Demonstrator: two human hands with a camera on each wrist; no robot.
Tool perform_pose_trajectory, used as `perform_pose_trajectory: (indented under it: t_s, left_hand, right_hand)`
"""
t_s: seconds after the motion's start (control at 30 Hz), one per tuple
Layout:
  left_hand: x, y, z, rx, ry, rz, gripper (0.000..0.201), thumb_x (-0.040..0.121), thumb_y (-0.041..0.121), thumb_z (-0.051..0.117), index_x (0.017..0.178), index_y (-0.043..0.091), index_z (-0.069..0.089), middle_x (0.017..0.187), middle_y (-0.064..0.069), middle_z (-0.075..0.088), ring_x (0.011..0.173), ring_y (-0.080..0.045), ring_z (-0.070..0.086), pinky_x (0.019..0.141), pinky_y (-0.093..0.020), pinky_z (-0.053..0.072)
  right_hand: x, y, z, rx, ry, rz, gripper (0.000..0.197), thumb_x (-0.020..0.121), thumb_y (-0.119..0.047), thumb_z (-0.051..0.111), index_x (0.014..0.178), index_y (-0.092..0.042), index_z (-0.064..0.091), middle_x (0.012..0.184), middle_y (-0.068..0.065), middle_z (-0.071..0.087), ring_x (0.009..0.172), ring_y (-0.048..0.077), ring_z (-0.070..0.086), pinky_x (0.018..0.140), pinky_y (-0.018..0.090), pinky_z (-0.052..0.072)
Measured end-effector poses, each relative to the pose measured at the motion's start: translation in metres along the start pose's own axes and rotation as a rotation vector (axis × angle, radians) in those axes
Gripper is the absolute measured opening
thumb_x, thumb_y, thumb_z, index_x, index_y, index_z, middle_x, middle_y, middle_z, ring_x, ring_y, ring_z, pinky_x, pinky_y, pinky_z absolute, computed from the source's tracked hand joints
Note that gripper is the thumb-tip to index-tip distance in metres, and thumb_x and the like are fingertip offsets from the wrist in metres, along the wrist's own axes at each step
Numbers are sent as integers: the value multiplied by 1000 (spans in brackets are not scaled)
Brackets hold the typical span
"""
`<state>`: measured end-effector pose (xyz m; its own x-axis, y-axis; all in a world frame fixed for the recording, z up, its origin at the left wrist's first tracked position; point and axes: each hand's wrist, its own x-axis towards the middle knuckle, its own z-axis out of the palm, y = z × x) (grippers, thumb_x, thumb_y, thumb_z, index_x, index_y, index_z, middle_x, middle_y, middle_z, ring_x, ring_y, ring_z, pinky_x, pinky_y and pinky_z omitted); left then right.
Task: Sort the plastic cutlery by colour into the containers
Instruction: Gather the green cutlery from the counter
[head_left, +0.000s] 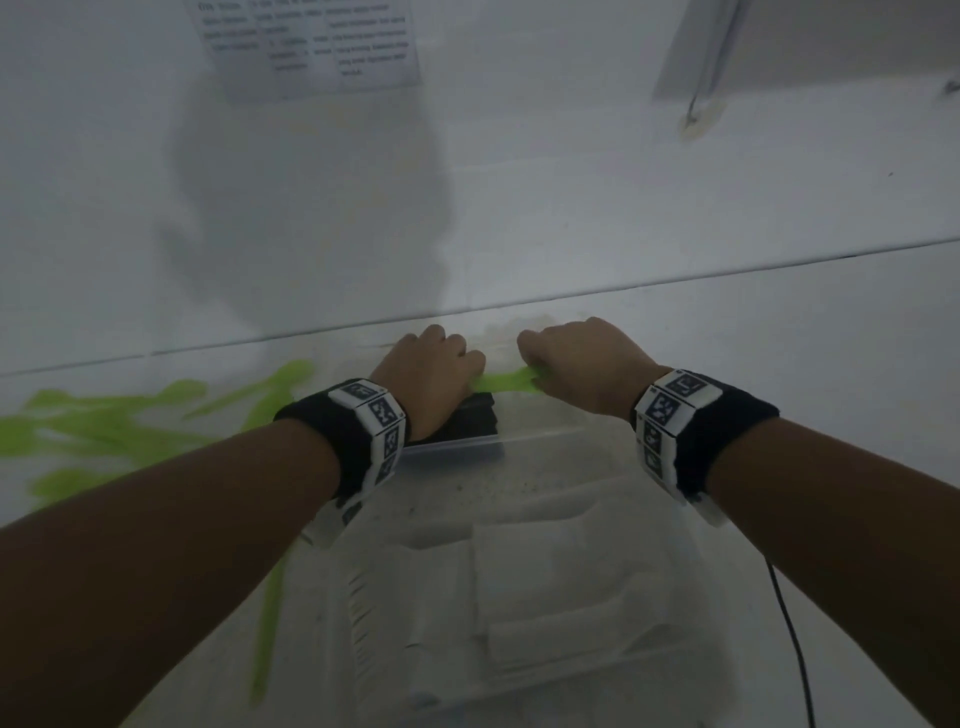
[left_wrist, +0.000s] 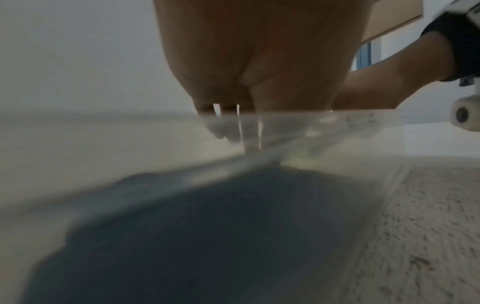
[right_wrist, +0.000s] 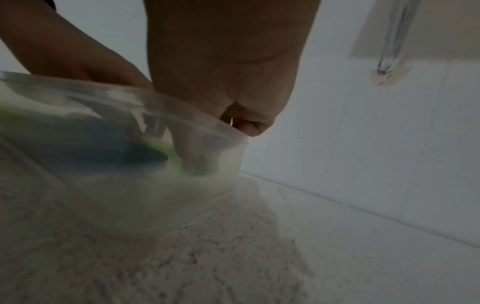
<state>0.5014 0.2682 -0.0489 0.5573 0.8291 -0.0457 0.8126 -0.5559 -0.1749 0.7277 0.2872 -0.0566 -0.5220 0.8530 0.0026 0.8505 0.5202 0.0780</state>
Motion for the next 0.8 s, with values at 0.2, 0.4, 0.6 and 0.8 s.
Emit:
perform_pose_trajectory:
  t_s: [0.2,0.4,0.6,0.8]
  left_hand:
    - [7,4,1,-46,9,-58,26,103,34,49,117,31,70,103,2,69,101,-25,49,75,-34,35]
    - [11,2,7,-73,56,-40,30,105,33,45,101,29,75,95,4,67,87,-23,40,70,-33,27]
    - [15,5,11,-80,107,-81,25,101,25,52,94,27,76,86,2,65,88,-23,48,68,-32,32]
    - [17,3,12,-87,96,-57,28,103,26,49,93,27,76,85,3,63,84,-21,42,67,-32,34]
  right_hand:
    - [-2,-2,8,-19,44,49,11,93,-25,60,100,-17,58,92,3,48,80,27,45,71,36,27]
    - [-6,-4,13,-59,109,211,10,76,-20,72,79,-14,65,89,4,35,89,30,45,86,45,35]
    - [-4,-4,17,-29,148,233,23,82,-6,62,90,-19,46,82,-3,42,81,24,35,75,37,28]
    - [-3,-4,13,-86,76,228,26,84,-7,61,81,-21,39,66,-8,27,78,24,33,75,38,27]
